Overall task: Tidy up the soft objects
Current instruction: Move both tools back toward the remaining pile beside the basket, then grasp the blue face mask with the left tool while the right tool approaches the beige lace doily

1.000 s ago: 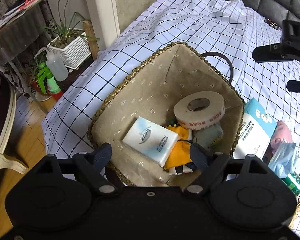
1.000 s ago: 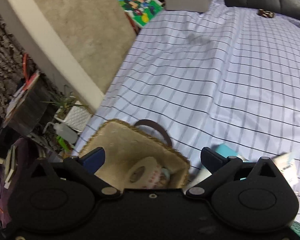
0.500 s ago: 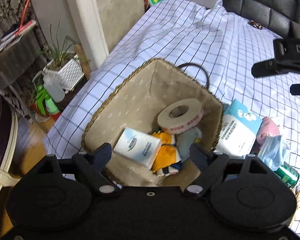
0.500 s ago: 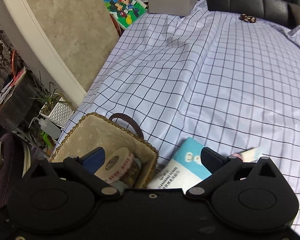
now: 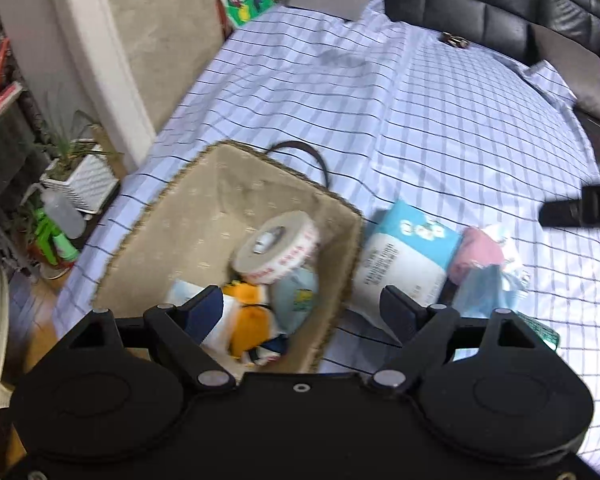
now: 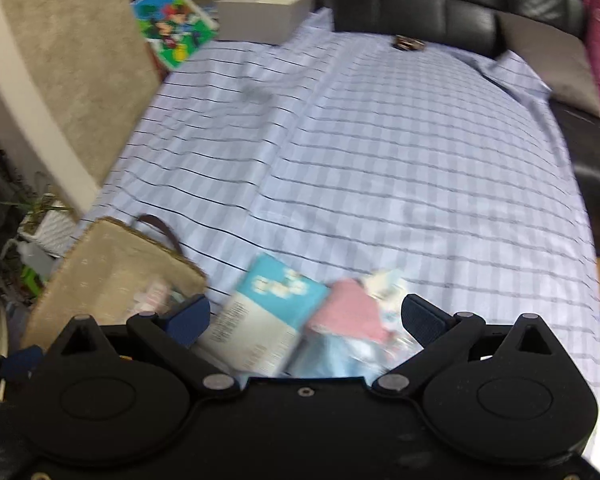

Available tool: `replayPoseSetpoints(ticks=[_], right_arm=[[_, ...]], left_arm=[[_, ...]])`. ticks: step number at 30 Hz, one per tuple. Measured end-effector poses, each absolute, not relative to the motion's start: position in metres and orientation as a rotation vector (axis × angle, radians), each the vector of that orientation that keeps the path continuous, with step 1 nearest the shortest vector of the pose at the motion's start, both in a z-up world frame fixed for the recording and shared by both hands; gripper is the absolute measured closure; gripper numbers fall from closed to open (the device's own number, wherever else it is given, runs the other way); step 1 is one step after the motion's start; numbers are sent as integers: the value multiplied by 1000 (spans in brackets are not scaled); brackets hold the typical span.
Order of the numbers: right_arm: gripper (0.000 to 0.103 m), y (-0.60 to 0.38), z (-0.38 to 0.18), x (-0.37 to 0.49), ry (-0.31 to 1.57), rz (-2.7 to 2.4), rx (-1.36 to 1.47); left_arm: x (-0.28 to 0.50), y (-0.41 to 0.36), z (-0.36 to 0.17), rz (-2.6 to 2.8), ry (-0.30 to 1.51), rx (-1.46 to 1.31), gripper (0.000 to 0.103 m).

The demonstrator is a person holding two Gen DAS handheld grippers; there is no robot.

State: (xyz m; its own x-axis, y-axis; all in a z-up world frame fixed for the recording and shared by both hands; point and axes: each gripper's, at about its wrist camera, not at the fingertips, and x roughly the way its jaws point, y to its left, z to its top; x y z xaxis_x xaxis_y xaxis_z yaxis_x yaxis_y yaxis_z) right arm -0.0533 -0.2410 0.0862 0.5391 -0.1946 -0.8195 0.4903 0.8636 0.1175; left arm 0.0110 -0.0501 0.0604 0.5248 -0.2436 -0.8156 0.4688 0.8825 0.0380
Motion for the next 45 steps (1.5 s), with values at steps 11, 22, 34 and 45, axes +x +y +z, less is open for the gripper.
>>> replayPoseSetpoints(ticks=[11,22,34,45], right_arm=[[0,-279,15,-149,1045,-572,416],[0,-285,-40,-178,1179,-587,443],[1,-285,-58,-184,1227,-522,446],[1,-276,-69,-176,1259,-496,376]], left_arm=[[-13,-92,11,-591,1046,324,21],[-12,-149,5,-653,1107,310,22],[5,-208,-28,-679,1139,302,21],[15,-210,-40,-668,1184,251,32]])
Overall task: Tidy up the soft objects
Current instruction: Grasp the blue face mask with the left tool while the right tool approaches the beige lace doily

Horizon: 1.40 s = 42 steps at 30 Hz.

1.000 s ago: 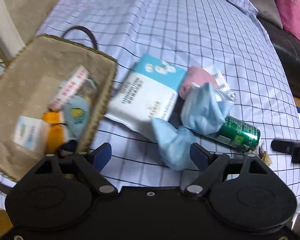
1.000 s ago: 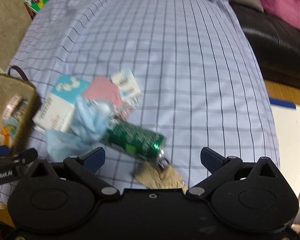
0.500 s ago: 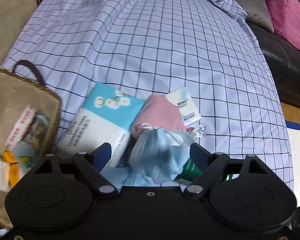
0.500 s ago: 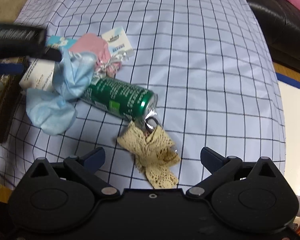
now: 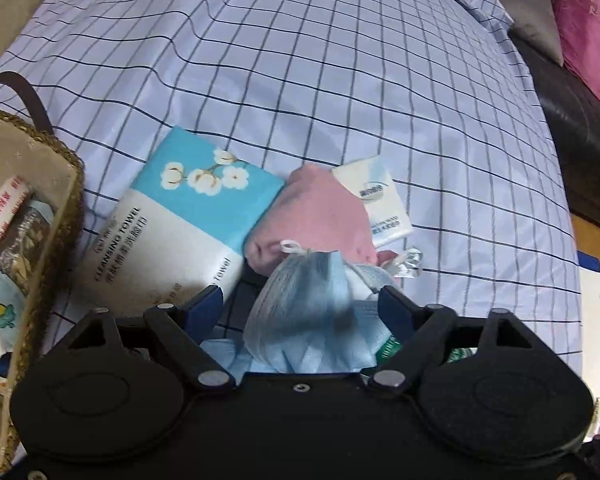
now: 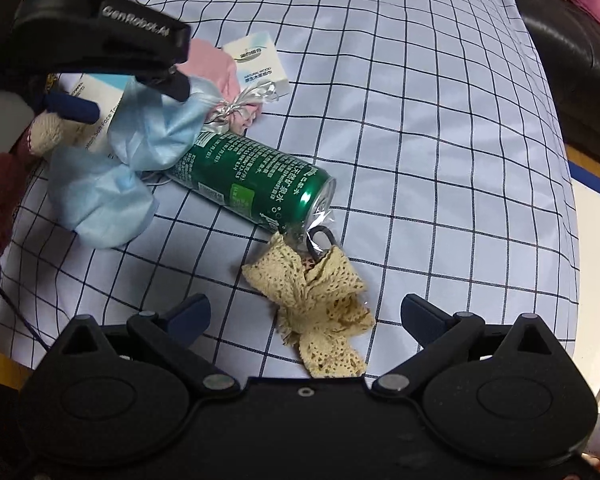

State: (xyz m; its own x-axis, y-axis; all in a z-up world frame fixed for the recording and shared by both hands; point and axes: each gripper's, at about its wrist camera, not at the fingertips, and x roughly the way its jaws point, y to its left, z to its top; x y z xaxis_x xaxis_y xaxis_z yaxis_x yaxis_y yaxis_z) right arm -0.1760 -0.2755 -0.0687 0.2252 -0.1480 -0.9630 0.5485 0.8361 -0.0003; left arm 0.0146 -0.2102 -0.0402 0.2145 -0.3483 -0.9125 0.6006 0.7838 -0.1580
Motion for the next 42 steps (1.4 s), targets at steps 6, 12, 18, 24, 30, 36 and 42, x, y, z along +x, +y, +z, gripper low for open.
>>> replayPoseSetpoints(ticks=[6,12,18,24,30,36,42], right_arm=[[1,-273,-67,-176,1254,-507,365],[1,-279,-67,-179,1255,-537,356],[1,-286,-72,-184,1265,-569,364],[1,-290,-83,-189,1293,-579,376],[1,-285,-97,-183,1308,-587,329],[1,-281,-104,-175,1336,-580,332],[1,-274,-109,-171,1337,-581,288]], left_arm=[[7,-207,-39,-700,1213,265,45],[-11,-196,-35,-723,1209,298,48],[-26,-175,-31,-751,1225,319,49],[-26,-153,-26,-760,1235,325,49],[-15,-136,-27,-740,1201,314,44],[-16,-152,-18,-740,1135,256,27],[-23,-190,-25,-697,1048,315,24]])
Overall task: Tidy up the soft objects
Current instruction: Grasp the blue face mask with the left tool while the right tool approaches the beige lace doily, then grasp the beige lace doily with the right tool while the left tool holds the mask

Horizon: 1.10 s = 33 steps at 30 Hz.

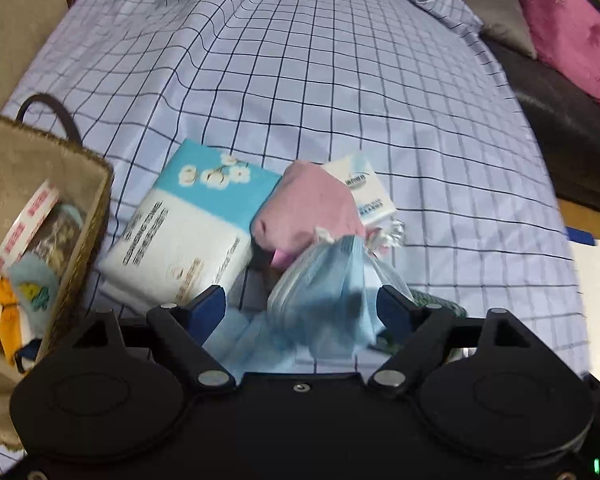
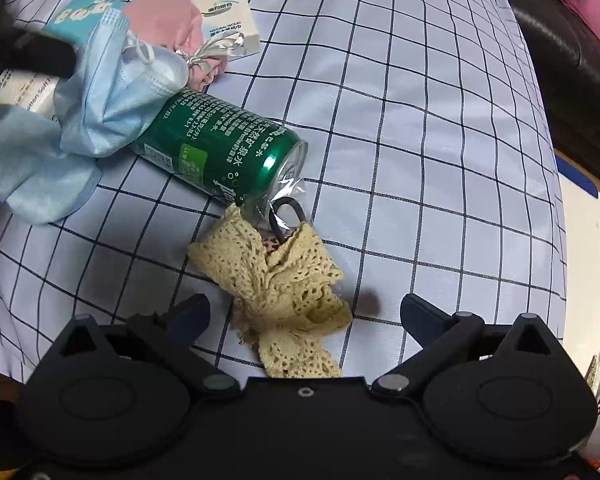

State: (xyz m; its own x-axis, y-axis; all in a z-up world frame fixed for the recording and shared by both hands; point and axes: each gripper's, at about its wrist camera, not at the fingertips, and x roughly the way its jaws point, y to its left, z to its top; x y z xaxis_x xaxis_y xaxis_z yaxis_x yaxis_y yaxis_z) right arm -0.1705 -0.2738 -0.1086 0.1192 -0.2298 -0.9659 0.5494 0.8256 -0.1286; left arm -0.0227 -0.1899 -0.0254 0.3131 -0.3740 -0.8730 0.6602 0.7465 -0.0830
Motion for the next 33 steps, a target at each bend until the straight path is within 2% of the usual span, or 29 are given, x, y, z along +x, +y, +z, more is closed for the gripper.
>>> replayPoseSetpoints(ticks=[6,7,9,13,17,20,22,28,31,33], right_arm=[[1,-272,-115,-170,1350,-564,282],[2,-272,-116,-170,1350,-561,282],[2,-273,-118,-170,1352,-557,281],[3,-273,-119,-172,1351,-549,295],[6,-278,-119,-175,1348,-547,313],[14,-283,-118,-178,1343,-552,325],[25,-288,-118,-180,1340,-540,343],[51,-290,-110,-187,1342,-508,366],[59,-291,-105,-190,1353,-505,388],[58,-292,-102,-191,1365,-499,393]], left_arm=[[-12,-206,-52,-687,1159,300,26],[-11,-207,-54,-689,1172,288,29],[-8,-208,-57,-693,1200,270,47],[-5,-203,-58,-690,1250,238,52],[-12,-199,-54,-684,1240,283,53],[-17,-193,-51,-694,1248,299,53],[-19,-188,-48,-702,1257,308,53],[-29,-174,-40,-742,1264,335,53],[-29,-168,-40,-745,1281,339,53],[-27,-165,-40,-733,1288,337,53]])
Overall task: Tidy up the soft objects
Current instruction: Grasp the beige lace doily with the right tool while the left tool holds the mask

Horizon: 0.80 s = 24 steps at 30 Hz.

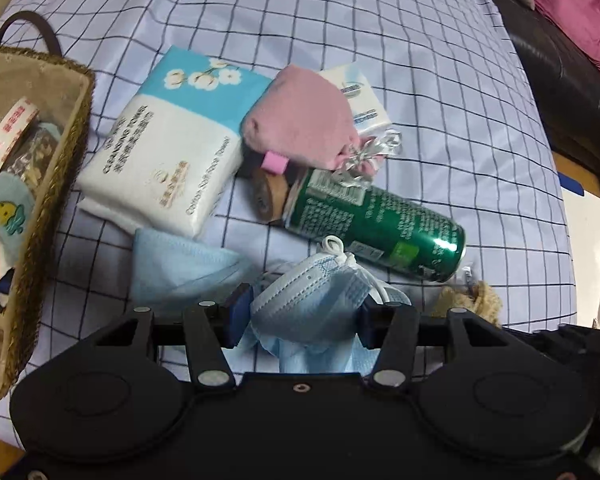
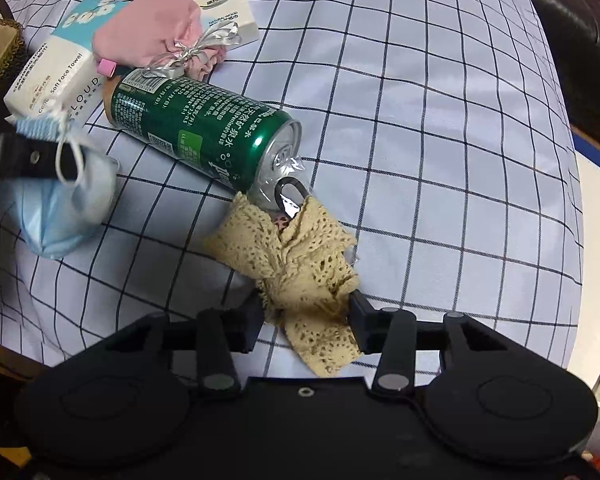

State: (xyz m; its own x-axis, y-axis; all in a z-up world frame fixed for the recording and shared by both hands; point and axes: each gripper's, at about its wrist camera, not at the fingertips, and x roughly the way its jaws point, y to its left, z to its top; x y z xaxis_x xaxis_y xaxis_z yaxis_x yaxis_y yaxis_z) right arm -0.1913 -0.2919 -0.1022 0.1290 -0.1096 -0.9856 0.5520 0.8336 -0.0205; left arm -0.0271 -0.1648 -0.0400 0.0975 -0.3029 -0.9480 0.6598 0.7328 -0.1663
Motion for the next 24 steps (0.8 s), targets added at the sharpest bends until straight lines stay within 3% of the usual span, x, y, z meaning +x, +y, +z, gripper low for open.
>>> replayPoseSetpoints(ticks=[5,8,14,18,24], right_arm=[[48,-287,-97,-194,1389,-487,314],[32,-286,-93,-193,1345,-490,324],[24,-284,-119,-165,1371,-502,298],[0,-290,-134,-160,1391,-545,305],[0,-300,-137,-163,1359,-518,364]], left_arm=[[-21,-157,-38,-728,1303,310,53],[-21,-156,-35,-718,1285,309,53],[-19,-153,-34,-712,1273,306,53],[-17,-151,-35,-703,1278,303,53],[-19,-153,-34,-698,1268,314,53]])
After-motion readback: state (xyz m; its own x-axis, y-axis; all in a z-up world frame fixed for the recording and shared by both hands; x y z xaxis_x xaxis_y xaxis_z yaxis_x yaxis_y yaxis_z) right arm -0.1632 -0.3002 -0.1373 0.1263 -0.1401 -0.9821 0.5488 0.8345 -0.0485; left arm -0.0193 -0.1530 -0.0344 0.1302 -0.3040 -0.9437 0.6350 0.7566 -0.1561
